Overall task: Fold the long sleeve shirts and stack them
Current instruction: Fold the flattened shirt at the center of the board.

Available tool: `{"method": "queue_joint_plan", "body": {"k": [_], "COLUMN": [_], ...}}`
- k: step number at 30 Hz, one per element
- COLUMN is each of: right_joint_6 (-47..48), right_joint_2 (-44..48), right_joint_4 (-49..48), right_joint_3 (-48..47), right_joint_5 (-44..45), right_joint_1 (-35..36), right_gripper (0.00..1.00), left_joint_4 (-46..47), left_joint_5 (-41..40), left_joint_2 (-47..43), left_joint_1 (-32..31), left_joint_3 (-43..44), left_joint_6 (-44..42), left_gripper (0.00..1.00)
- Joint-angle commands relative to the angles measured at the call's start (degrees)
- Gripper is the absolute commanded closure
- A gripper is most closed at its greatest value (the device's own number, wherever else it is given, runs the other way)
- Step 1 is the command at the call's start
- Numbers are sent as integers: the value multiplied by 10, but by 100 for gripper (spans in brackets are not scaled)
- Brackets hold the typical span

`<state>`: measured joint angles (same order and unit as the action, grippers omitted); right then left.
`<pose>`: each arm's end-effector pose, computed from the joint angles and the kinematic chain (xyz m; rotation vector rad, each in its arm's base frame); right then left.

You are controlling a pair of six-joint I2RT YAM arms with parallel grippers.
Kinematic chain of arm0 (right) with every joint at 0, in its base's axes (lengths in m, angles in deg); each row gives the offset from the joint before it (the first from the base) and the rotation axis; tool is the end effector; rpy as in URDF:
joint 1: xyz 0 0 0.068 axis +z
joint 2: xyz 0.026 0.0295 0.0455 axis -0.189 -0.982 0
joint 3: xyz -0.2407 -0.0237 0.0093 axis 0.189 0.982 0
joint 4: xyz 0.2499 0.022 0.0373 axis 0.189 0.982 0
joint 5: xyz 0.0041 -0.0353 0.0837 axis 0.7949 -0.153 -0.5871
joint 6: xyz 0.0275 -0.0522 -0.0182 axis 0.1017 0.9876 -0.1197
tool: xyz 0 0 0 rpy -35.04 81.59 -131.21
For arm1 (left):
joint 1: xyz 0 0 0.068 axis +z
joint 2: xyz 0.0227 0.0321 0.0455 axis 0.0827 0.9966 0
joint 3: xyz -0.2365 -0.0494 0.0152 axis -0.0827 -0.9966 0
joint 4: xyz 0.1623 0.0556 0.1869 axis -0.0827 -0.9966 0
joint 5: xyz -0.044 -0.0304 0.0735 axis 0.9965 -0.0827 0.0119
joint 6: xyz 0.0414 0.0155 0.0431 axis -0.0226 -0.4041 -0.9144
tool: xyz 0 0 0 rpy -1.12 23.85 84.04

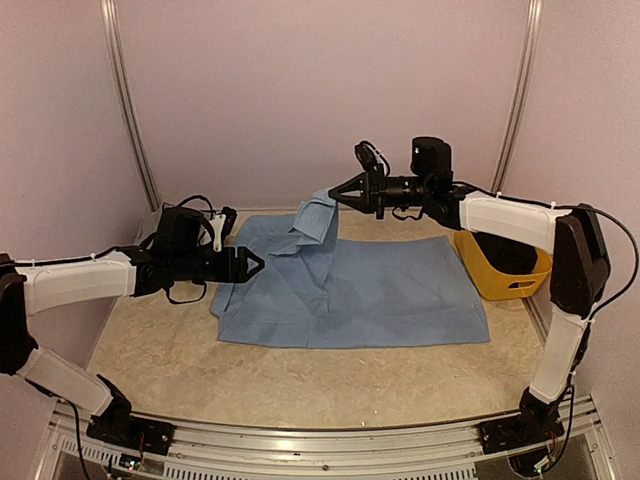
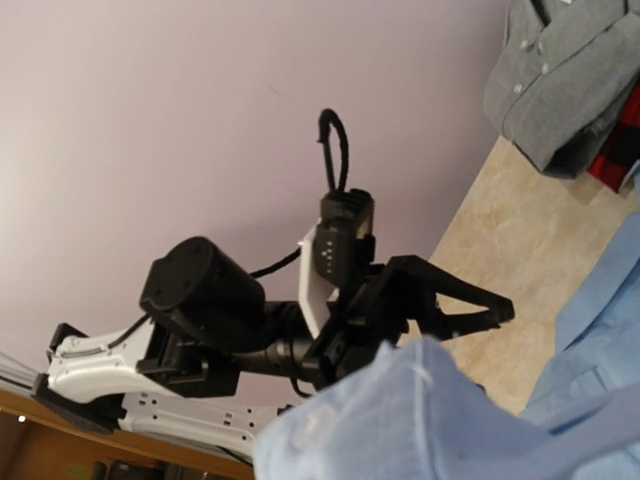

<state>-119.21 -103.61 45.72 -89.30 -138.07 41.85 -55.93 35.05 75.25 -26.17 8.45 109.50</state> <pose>0.3450 0.2524 0.3028 -0.3977 2.0405 1.9098 0.2620 -0.1675 0.2070 0.3222 2.1844 -0.7226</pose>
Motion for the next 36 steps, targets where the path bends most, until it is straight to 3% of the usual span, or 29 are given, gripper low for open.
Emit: {"method": "queue_joint_plan", "body": {"k": [1, 10, 23, 36], "right_joint_6": [-42, -87, -154, -184], "right_joint_2": [-22, -51, -4, 38], "right_joint_4": [-52, -114, -241, -301], "right_joint_3": [-17, 1, 188, 306], "right_joint_5": [9, 31, 74, 102], "right_joint_1": [16, 55, 113, 154], "right_gripper": [100, 100, 100, 100], "left_joint_4": [27, 15, -10, -19], "left_joint_5": [-12, -70, -87, -83], "left_joint_2": [-4, -26, -17, -5], "left_joint_1": [-5, 1, 19, 19], "left_joint_3": [-3, -15, 8, 22], "left_joint_6": [14, 20, 1, -8], "left_gripper": [29, 29, 29, 29]}}
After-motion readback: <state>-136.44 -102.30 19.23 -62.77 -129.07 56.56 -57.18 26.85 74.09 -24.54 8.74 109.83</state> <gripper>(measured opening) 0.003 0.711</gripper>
